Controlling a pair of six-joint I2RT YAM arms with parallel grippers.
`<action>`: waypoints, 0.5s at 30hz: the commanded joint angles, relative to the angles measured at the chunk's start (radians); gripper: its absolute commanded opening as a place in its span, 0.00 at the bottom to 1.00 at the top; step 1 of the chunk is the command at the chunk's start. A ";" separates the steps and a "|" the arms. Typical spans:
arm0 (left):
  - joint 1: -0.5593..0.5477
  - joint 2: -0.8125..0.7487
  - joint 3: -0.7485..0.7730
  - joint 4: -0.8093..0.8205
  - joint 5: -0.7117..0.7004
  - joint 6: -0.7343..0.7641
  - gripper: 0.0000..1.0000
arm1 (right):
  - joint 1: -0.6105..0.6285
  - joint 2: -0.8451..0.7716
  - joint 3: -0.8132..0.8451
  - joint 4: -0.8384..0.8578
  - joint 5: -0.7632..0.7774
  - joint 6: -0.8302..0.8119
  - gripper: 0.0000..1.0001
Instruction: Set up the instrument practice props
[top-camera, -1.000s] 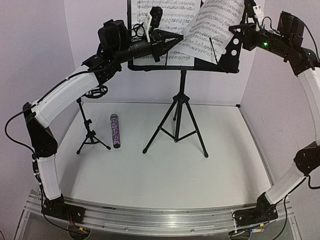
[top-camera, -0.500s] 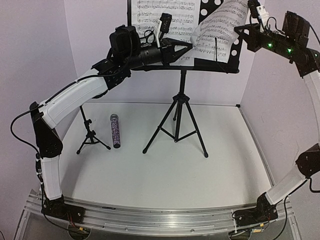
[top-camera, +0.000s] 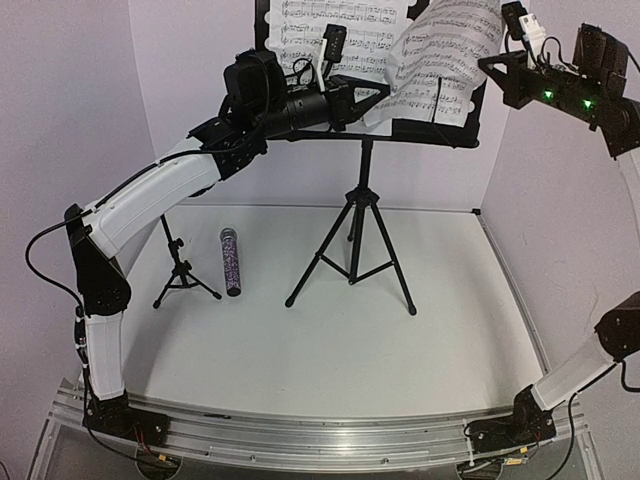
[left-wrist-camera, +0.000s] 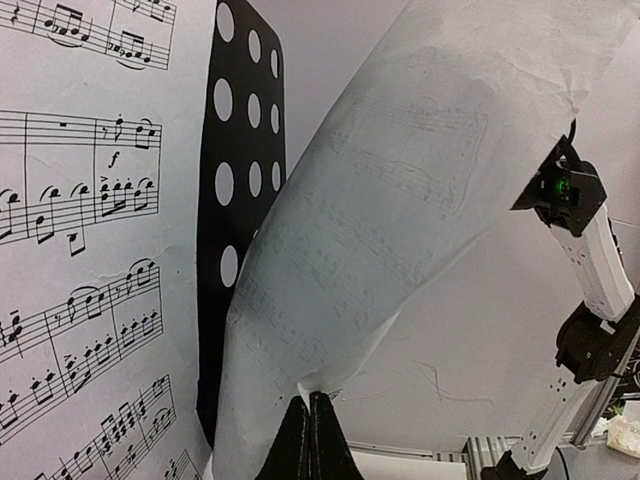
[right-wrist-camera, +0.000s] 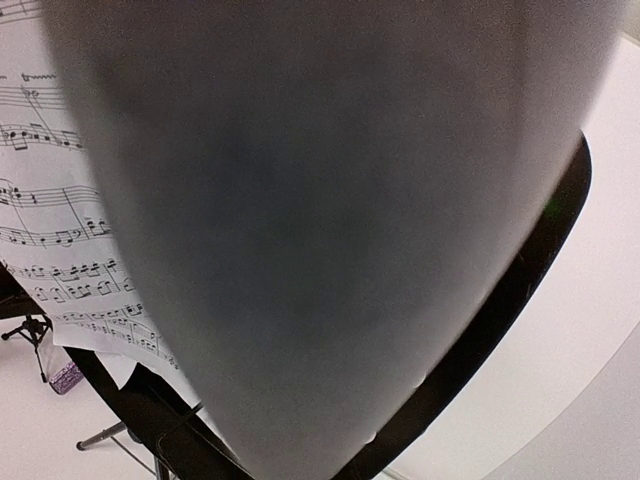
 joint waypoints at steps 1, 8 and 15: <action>0.002 0.007 0.050 -0.055 -0.002 -0.017 0.00 | -0.001 -0.028 0.017 -0.023 0.035 -0.004 0.00; 0.001 0.002 0.040 -0.095 -0.026 -0.018 0.00 | -0.001 -0.065 -0.017 -0.055 0.080 0.009 0.00; 0.003 0.011 0.067 -0.093 -0.039 0.003 0.00 | -0.002 -0.060 -0.011 -0.071 0.080 0.024 0.21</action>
